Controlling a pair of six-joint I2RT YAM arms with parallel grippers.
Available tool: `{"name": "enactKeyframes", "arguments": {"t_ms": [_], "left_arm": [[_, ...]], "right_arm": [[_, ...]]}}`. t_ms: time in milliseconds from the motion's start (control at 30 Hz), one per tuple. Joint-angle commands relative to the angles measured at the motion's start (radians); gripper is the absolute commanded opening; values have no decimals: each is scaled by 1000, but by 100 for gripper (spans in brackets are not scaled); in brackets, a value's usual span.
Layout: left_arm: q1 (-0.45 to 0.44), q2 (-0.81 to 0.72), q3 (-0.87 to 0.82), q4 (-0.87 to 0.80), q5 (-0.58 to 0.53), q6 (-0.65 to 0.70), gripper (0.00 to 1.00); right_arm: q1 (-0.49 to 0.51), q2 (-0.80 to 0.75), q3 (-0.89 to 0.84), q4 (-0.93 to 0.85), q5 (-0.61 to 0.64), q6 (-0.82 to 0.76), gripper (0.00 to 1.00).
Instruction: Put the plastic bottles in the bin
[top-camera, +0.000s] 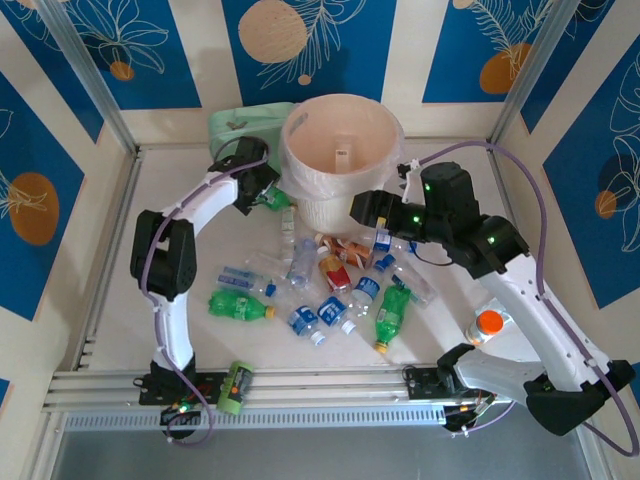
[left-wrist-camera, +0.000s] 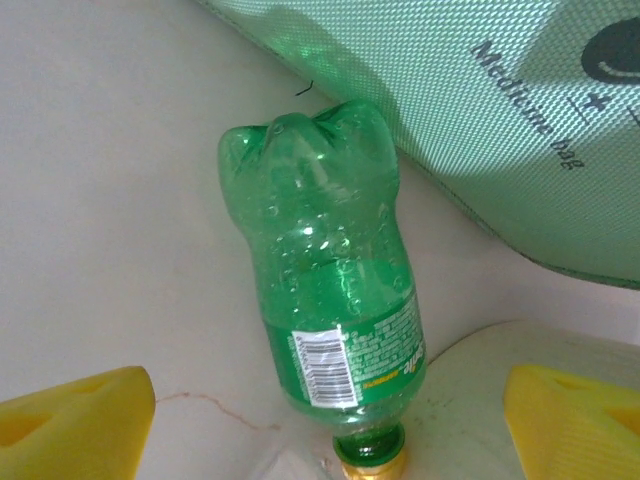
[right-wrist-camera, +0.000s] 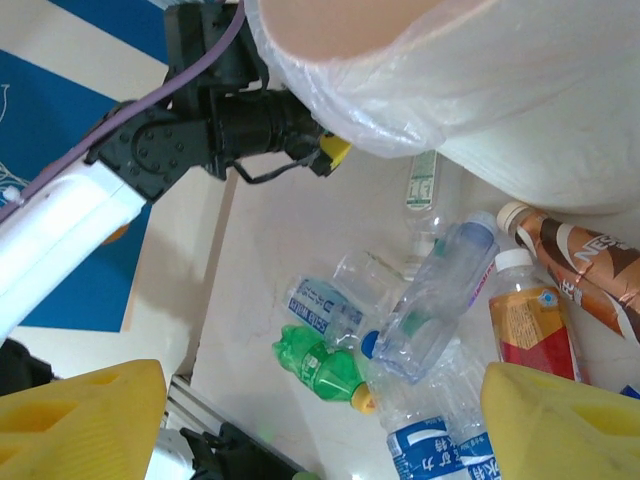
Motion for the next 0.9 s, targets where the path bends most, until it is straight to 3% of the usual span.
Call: {"name": "enactKeyframes", "arguments": {"t_ms": [0, 333, 700, 867], "left_arm": [[11, 42, 45, -54, -28, -34, 89], [8, 117, 59, -64, -23, -34, 87], [-1, 79, 26, -190, -67, -42, 68], [-19, -1, 17, -252, -134, -48, 73]], "right_arm": [[13, -22, -16, -12, 32, -10, 82], [36, -21, 2, -34, 57, -12, 82], [37, -11, 13, -44, 68, -30, 83], [36, -10, 6, -43, 76, -33, 83]]}}
